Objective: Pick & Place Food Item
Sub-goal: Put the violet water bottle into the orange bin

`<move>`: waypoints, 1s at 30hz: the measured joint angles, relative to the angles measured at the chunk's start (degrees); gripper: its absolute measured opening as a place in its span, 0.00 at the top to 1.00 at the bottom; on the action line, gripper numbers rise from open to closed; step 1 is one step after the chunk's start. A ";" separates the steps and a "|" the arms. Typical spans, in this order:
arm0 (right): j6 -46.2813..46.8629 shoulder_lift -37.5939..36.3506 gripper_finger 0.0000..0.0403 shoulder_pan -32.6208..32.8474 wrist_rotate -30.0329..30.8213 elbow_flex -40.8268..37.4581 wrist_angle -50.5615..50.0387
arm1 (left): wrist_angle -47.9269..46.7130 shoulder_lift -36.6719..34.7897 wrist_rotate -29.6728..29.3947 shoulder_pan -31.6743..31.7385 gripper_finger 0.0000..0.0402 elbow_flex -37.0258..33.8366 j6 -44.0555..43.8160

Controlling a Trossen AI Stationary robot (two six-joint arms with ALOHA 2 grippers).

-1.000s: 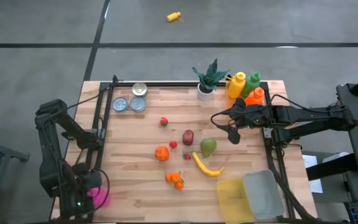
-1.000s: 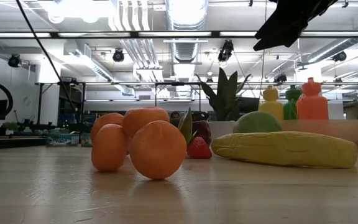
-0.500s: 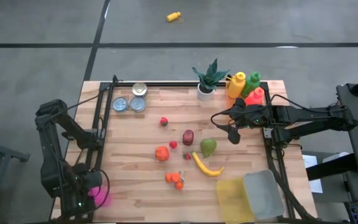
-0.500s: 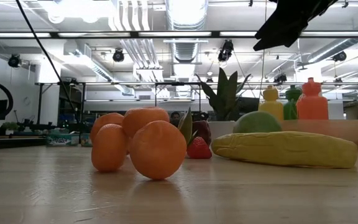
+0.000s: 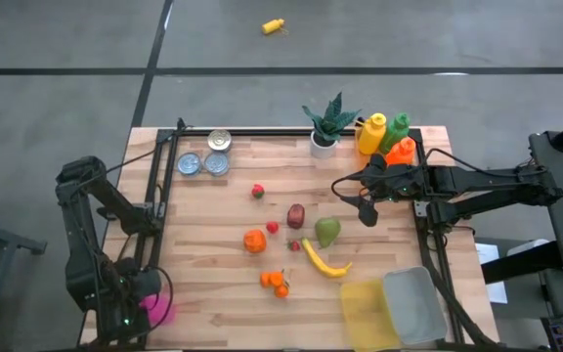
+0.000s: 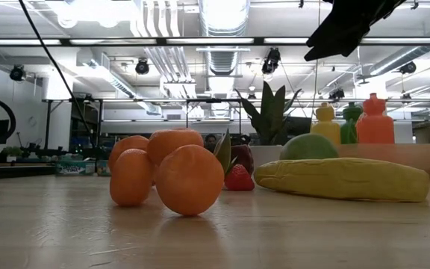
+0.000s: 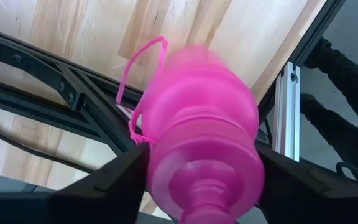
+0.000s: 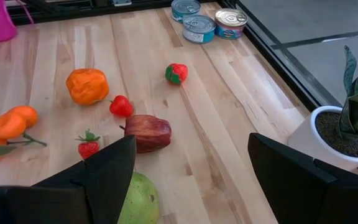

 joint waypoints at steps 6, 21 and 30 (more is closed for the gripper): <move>0.00 0.00 0.24 0.00 0.00 0.00 0.02 | 0.37 0.00 0.00 0.00 0.49 0.00 -0.01; 0.00 0.01 0.24 0.01 0.00 0.00 0.00 | -0.48 -2.80 -4.05 1.29 0.48 0.25 -0.43; 0.00 0.01 0.24 0.01 0.00 0.00 0.01 | -1.64 -8.87 -11.69 7.50 0.48 0.50 5.49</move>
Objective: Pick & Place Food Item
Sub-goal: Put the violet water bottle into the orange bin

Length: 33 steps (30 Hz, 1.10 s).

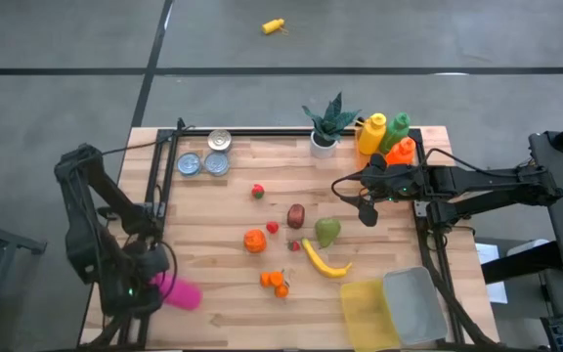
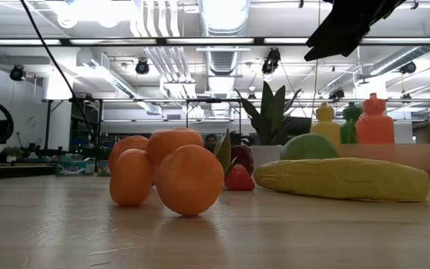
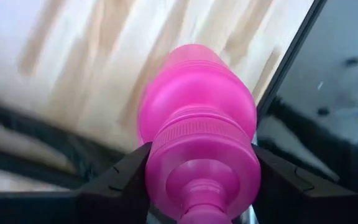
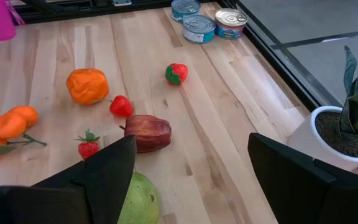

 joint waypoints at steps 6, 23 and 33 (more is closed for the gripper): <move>0.00 0.00 0.24 -0.01 0.00 0.00 0.01 | 2.14 -4.87 -12.42 5.85 0.48 0.02 7.01; 0.00 -0.01 0.24 0.02 0.00 0.00 -0.02 | 18.85 -4.37 5.25 52.83 0.48 0.02 37.36; 0.00 0.00 0.24 0.00 0.00 0.00 0.01 | 18.81 4.71 14.05 68.02 0.47 5.81 53.35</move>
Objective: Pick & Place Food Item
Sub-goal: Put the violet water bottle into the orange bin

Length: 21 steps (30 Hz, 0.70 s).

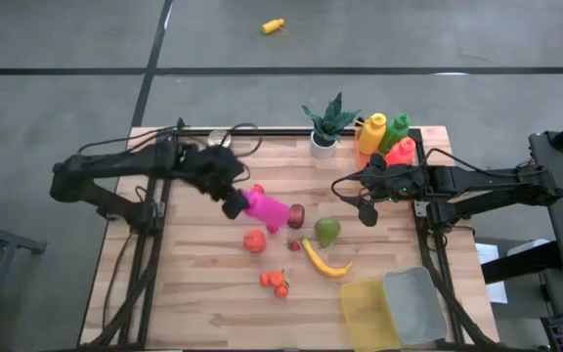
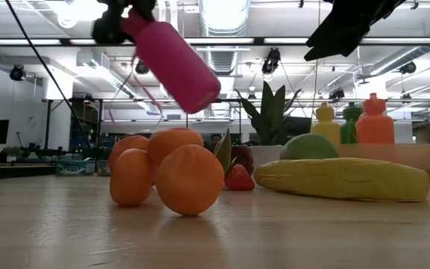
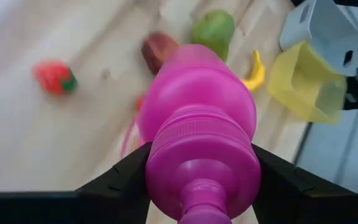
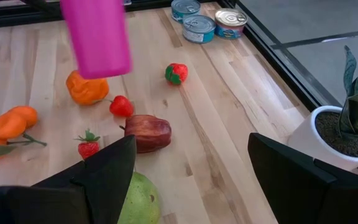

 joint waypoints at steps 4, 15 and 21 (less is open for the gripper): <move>0.00 0.00 0.24 0.01 0.00 0.00 0.00 | -4.24 4.98 0.00 5.27 0.47 6.74 10.30; 0.00 0.00 0.24 0.00 0.00 0.00 0.00 | -21.68 22.13 -1.58 13.50 0.47 29.63 31.66; 0.00 0.00 0.24 0.02 0.00 0.00 0.00 | -21.94 28.62 -4.17 13.53 0.47 35.91 32.79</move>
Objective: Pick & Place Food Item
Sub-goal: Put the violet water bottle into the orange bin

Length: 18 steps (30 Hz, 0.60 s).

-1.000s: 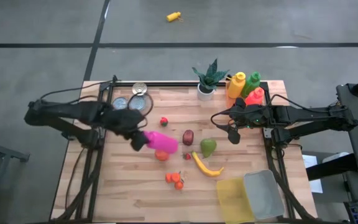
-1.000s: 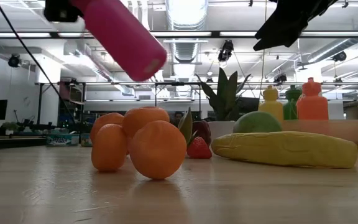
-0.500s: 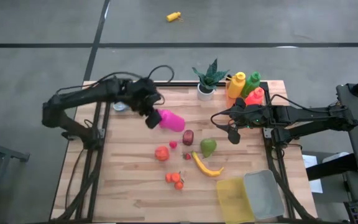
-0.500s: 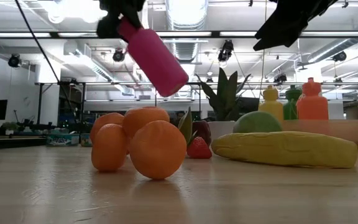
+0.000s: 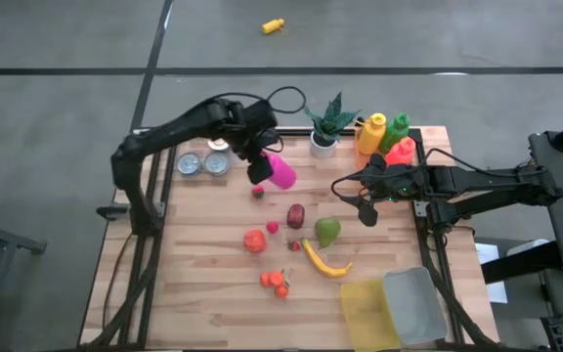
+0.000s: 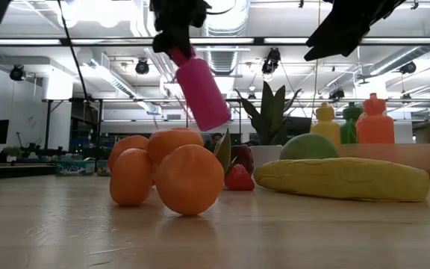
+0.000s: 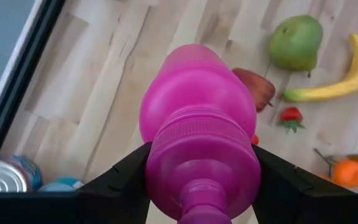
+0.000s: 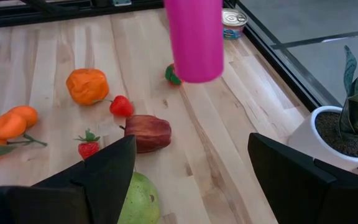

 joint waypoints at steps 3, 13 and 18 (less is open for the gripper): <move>0.00 0.00 0.24 -0.02 0.00 0.00 0.01 | 0.17 2.33 -0.42 0.00 0.47 2.00 -0.19; 0.00 0.00 0.24 -0.02 0.00 0.00 0.00 | 1.16 7.85 -0.83 -0.02 0.47 1.82 -3.21; 0.00 0.00 0.24 0.00 0.00 0.00 0.01 | 1.29 10.13 -0.83 0.00 0.47 1.84 -3.26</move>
